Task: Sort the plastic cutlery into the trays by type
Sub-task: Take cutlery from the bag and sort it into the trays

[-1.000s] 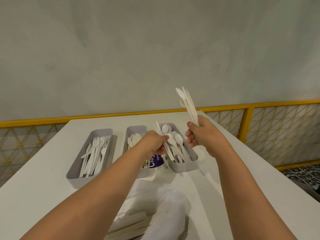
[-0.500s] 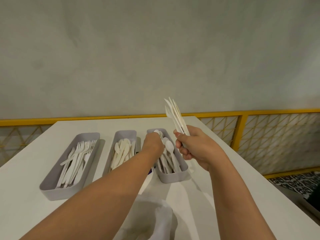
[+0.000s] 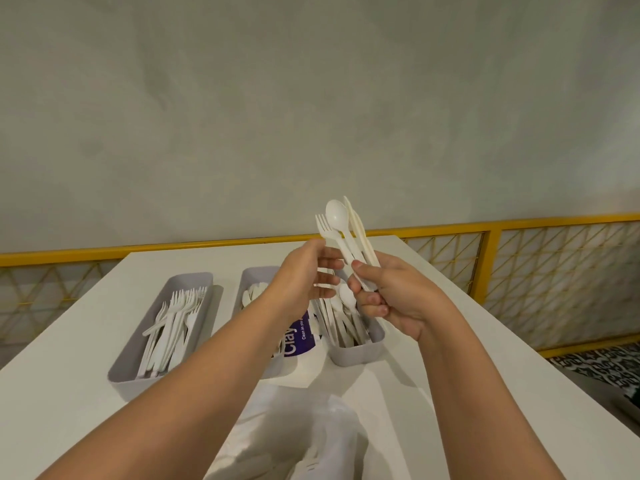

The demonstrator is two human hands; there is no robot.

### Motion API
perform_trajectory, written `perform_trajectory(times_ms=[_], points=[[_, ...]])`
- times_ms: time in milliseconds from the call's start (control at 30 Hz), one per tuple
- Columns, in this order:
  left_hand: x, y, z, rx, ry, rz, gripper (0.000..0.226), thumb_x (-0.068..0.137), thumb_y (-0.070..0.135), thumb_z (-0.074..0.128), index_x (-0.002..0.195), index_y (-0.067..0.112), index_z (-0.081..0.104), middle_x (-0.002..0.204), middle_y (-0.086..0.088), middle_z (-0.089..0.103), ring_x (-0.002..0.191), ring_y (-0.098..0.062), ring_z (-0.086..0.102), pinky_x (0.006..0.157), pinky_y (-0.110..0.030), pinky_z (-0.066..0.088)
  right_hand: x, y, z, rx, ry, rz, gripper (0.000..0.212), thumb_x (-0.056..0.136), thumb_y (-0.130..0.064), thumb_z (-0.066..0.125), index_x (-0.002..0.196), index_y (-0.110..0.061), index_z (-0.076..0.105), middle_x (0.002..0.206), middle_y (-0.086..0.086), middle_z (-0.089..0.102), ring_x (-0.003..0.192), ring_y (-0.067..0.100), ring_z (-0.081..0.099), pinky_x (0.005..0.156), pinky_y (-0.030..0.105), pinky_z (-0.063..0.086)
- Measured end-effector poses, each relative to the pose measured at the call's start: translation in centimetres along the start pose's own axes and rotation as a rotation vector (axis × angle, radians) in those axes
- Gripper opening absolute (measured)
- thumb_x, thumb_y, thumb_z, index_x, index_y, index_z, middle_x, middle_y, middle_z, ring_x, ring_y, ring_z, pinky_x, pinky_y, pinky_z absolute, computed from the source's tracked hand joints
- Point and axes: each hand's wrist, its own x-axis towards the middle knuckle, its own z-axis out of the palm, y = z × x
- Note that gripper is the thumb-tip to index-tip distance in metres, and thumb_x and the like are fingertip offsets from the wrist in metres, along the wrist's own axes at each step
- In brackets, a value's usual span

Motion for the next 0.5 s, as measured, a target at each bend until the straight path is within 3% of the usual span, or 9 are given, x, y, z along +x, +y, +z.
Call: perform_trajectory(times_ms=[100, 233, 333, 500], points=[[-1.1, 0.4, -0.5, 0.034, -0.062, 0.016, 0.044, 0.096, 0.044, 0.041, 0.098, 0.007, 0.066, 0.081, -0.004, 0.063, 0.066, -0.015, 0.055, 0.058, -0.026, 0.046, -0.2, 0.1, 0.7, -0.025, -0.011, -0.009, 0.021, 0.100, -0.012, 0.040, 0.117, -0.011, 0.051, 0.062, 0.004, 0.048, 0.038, 0.004, 0.034, 0.034, 0.014, 0.029], [-1.8, 0.1, -1.3, 0.071, -0.074, 0.056, 0.026, 0.095, 0.019, 0.051, 0.107, 0.000, 0.063, 0.081, -0.006, 0.061, 0.061, -0.012, 0.056, 0.055, -0.022, 0.045, -0.4, 0.3, 2.0, -0.137, -0.030, -0.031, 0.019, 0.100, -0.014, 0.040, 0.113, -0.013, 0.054, 0.063, 0.004, 0.051, 0.040, 0.005, 0.039, 0.037, 0.016, 0.033], [-2.1, -0.1, -2.6, 0.061, -0.039, 0.030, 0.026, 0.095, 0.016, 0.050, 0.110, -0.001, 0.063, 0.090, -0.011, 0.063, 0.070, -0.016, 0.057, 0.061, -0.026, 0.049, -0.4, 0.7, 3.3, -0.205, -0.027, -0.036, 0.021, 0.100, -0.015, 0.041, 0.118, -0.013, 0.051, 0.065, 0.006, 0.056, 0.046, 0.009, 0.048, 0.042, 0.020, 0.042], [-2.9, 0.5, -5.3, 0.037, 0.028, 0.035, 0.020, 0.096, 0.013, 0.047, 0.084, 0.008, 0.063, 0.079, -0.006, 0.062, 0.068, -0.015, 0.057, 0.057, -0.025, 0.047, -0.4, 0.9, 5.4, -0.169, -0.027, -0.028, 0.020, 0.100, -0.013, 0.042, 0.114, -0.007, 0.054, 0.077, 0.015, 0.062, 0.058, 0.018, 0.062, 0.051, 0.025, 0.056]])
